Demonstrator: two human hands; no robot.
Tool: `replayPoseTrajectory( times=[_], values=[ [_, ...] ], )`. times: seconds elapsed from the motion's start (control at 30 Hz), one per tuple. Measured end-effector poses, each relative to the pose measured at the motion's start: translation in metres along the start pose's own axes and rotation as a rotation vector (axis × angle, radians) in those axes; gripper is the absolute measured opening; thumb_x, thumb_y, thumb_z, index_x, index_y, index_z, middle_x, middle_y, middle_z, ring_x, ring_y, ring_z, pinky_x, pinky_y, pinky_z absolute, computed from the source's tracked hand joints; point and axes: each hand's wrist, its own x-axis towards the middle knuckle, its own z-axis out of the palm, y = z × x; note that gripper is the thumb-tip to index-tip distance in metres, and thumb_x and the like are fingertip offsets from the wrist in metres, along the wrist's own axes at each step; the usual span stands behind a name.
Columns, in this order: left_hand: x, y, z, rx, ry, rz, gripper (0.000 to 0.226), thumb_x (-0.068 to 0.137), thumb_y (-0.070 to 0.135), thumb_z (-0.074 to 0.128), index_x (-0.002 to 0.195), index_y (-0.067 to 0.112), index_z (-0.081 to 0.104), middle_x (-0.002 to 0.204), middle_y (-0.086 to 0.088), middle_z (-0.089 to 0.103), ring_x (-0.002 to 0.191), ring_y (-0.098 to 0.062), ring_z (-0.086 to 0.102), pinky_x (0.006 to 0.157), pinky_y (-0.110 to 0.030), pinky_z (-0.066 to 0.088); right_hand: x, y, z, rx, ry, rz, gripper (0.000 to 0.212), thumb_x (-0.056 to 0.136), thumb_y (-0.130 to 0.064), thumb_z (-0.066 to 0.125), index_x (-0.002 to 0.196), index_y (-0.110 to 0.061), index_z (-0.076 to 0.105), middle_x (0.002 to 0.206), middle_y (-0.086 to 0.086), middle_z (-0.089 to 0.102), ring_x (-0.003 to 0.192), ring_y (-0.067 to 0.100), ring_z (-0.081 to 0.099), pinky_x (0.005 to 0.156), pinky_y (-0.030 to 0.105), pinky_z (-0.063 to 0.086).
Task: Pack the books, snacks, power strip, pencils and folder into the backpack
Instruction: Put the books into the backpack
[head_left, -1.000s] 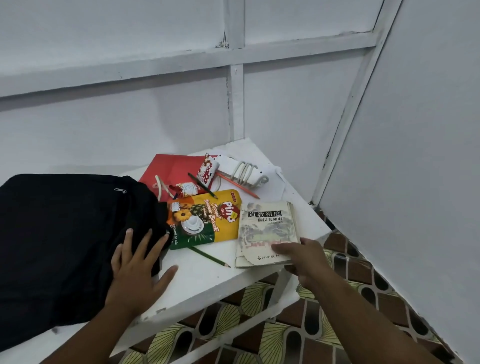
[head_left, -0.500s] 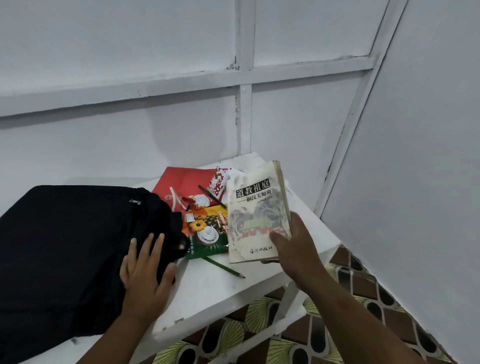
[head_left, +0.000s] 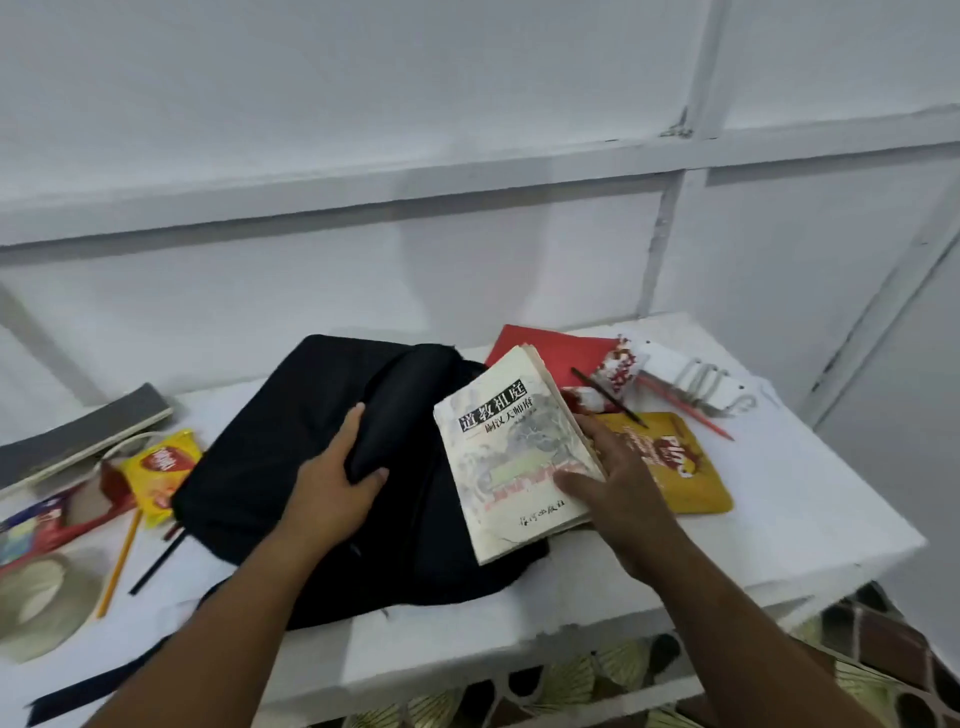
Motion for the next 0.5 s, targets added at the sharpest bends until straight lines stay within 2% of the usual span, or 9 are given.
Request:
replayPoseTrajectory(
  times=[0.07, 0.17, 0.27, 0.4, 0.5],
  values=[
    [0.006, 0.0, -0.028, -0.12, 0.004, -0.035, 0.077, 0.09, 0.017, 0.071, 0.151, 0.043, 0.034, 0.133, 0.017, 0.05, 0.119, -0.003, 0.05, 0.099, -0.018, 0.039, 0.004, -0.004, 0.018, -0.001, -0.076, 0.051, 0.057, 0.089, 0.005, 0.064, 0.129, -0.035, 0.058, 0.109, -0.004, 0.073, 0.091, 0.018, 0.073, 0.07, 0.036, 0.06],
    [0.012, 0.0, -0.059, -0.226, -0.022, -0.025, 0.066, 0.089, 0.012, 0.072, 0.143, 0.043, 0.049, 0.136, 0.018, 0.056, 0.121, 0.0, 0.054, 0.108, -0.025, 0.041, 0.01, -0.012, 0.046, -0.001, -0.178, 0.117, 0.051, 0.088, 0.008, 0.061, 0.123, -0.029, 0.062, 0.105, 0.0, 0.075, 0.09, 0.021, 0.074, 0.069, 0.035, 0.06],
    [0.013, 0.007, -0.075, -0.279, -0.045, -0.007, 0.062, 0.089, 0.008, 0.071, 0.138, 0.042, 0.055, 0.133, 0.021, 0.059, 0.117, 0.007, 0.056, 0.099, -0.019, 0.043, 0.021, -0.021, 0.072, -0.028, -0.251, 0.138, 0.046, 0.088, 0.01, 0.059, 0.118, -0.024, 0.066, 0.103, 0.003, 0.076, 0.089, 0.022, 0.074, 0.067, 0.035, 0.06],
    [0.015, 0.015, -0.085, -0.315, -0.05, 0.002, 0.059, 0.089, 0.006, 0.071, 0.133, 0.043, 0.059, 0.123, 0.021, 0.066, 0.109, 0.006, 0.062, 0.096, -0.021, 0.048, 0.054, -0.029, 0.098, -0.039, -0.334, 0.216, 0.039, 0.089, 0.009, 0.058, 0.116, -0.018, 0.067, 0.106, 0.014, 0.074, 0.092, 0.032, 0.073, 0.068, 0.042, 0.06],
    [0.017, 0.017, -0.09, -0.32, -0.046, 0.003, 0.056, 0.089, 0.006, 0.071, 0.132, 0.042, 0.06, 0.119, 0.024, 0.067, 0.104, 0.009, 0.063, 0.089, -0.01, 0.048, 0.087, -0.028, 0.113, -0.059, -0.381, 0.294, 0.036, 0.089, 0.008, 0.058, 0.117, -0.013, 0.067, 0.105, 0.019, 0.073, 0.089, 0.035, 0.073, 0.065, 0.043, 0.06]
  ],
)
